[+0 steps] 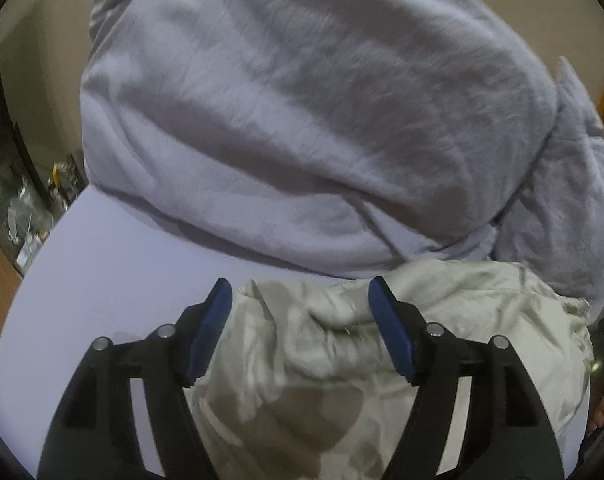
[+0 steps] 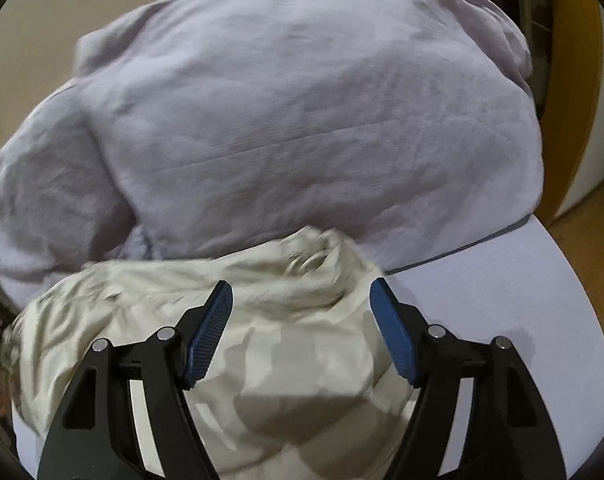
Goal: Fold large clothes
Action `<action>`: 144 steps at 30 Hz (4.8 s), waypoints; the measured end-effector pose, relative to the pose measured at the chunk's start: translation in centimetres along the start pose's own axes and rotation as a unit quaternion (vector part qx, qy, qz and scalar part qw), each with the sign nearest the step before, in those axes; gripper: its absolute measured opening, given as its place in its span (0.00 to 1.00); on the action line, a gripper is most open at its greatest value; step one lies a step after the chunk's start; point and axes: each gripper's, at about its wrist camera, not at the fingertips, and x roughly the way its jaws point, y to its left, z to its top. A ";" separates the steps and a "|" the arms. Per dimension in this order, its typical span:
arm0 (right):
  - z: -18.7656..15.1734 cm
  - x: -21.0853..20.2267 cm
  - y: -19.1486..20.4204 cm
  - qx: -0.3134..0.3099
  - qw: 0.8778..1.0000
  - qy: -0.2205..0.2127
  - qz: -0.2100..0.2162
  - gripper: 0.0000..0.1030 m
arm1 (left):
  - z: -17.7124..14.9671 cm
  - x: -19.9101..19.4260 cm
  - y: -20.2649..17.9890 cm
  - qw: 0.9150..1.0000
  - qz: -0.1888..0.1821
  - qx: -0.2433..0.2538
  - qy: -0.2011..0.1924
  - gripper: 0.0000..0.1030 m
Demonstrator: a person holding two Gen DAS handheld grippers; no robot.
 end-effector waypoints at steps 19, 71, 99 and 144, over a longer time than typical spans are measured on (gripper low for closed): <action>-6.1 2.0 10.0 -0.145 0.989 0.028 0.017 0.71 | -7.6 -0.8 -10.8 0.991 -0.052 0.126 -0.012 0.76; -1.7 7.4 17.4 -0.120 0.993 -0.013 0.013 0.78 | -3.8 4.3 -11.6 0.999 -0.025 0.034 -0.029 0.86; -3.5 16.4 19.0 -0.129 0.991 0.004 -0.030 0.83 | -4.7 13.2 -13.8 0.998 0.047 0.038 -0.005 0.91; -1.0 13.0 4.7 -0.085 0.985 -0.016 -0.148 0.88 | -4.6 14.4 -6.9 0.988 0.144 0.050 -0.007 0.93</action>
